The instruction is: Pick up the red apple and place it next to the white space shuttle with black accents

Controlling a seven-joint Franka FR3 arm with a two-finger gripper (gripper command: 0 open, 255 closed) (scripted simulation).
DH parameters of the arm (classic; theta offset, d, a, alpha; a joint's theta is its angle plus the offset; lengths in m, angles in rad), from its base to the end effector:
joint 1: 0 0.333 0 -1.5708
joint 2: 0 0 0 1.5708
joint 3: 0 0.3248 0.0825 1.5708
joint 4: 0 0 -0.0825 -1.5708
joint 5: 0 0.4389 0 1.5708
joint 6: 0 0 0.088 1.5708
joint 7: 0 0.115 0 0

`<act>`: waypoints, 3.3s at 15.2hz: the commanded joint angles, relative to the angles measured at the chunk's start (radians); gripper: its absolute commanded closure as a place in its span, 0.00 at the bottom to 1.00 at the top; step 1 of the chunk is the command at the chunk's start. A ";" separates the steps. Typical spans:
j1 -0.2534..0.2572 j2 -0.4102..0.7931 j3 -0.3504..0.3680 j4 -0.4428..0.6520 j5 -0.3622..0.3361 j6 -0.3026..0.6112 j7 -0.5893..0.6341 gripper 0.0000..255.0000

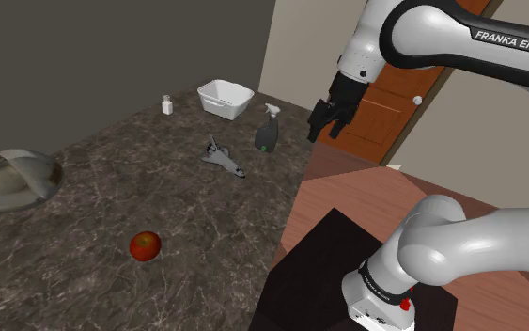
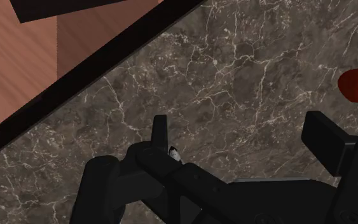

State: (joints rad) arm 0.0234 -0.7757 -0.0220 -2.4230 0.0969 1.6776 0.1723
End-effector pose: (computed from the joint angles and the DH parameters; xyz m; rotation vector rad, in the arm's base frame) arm 0.3668 0.0095 0.5597 -3.0159 0.2626 -0.0302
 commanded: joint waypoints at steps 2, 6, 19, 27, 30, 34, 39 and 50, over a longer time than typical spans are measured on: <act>0.006 0.008 0.022 -0.013 0.011 0.024 0.024 0.00; 0.031 0.056 0.111 -0.052 0.053 0.121 0.119 0.00; 0.068 0.393 0.401 -0.013 0.090 0.445 0.447 0.00; 0.056 0.710 0.551 0.133 -0.073 0.592 0.726 0.00; 0.072 0.845 0.576 0.212 -0.181 0.619 0.851 0.00; 0.132 1.027 0.566 0.341 -0.325 0.626 1.005 0.00; 0.242 1.241 0.513 0.534 -0.453 0.600 1.141 0.00; 0.327 1.433 0.448 0.667 -0.537 0.637 1.214 0.00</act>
State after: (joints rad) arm 0.3473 0.6464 0.4308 -1.7550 -0.4343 2.3030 1.3819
